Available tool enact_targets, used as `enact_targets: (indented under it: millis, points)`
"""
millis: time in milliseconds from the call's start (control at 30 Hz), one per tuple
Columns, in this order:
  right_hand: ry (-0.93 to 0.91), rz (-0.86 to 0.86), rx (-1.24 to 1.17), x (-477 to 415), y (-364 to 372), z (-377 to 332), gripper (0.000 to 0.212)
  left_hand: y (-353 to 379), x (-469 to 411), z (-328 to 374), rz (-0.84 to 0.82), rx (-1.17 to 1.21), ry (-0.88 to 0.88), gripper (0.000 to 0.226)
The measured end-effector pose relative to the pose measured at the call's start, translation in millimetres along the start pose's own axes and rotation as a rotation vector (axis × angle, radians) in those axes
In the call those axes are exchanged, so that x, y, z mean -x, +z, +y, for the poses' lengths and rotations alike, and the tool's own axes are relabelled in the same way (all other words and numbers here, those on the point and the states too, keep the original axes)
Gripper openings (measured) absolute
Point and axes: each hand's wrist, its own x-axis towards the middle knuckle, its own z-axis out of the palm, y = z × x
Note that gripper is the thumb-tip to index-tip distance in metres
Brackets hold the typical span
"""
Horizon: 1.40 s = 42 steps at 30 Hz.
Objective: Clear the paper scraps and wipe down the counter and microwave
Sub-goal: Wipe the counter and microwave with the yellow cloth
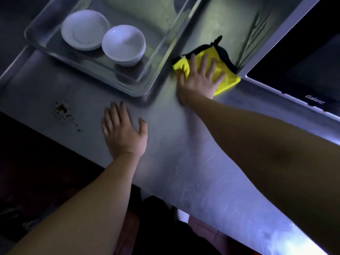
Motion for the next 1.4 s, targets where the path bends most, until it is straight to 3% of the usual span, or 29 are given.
enact_targets:
  millis: [267, 400, 600, 800, 900, 1233, 1400]
  points:
    - [0.056, -0.014, 0.059, -54.5, -2.1, -42.6, 0.073, 2.0, -0.3, -1.3, 0.021, -0.010, 0.013, 0.072]
    - [-0.088, -0.043, 0.027, -30.3, -7.0, -25.1, 0.069, 1.7, -0.2, -2.7, 0.021, 0.009, 0.009, 0.072]
    - [-0.373, -0.090, 0.047, 80.6, -6.6, 39.3, 0.066, -1.2, -0.6, -0.6, 0.002, 0.024, 0.008, 0.072]
    - [-0.427, -0.057, 0.070, 227.3, 2.1, 106.0, 0.071, -8.2, 2.2, 3.6, -0.029, 0.042, -0.007, 0.072]
    - [-0.417, -0.068, 0.097, 258.7, 2.4, 113.7, 0.072, -8.2, 2.0, 3.3, -0.035, 0.032, -0.013, 0.071]
    - [-0.421, -0.265, 0.235, 164.3, -15.4, 77.6, 0.108, -3.1, 2.3, -0.4, -0.035, 0.021, 0.010, 0.071]
    - [-0.365, -0.166, 0.233, 172.1, -8.6, 60.7, 0.088, -5.0, 2.0, -0.5, -0.103, 0.058, 0.015, 0.074]
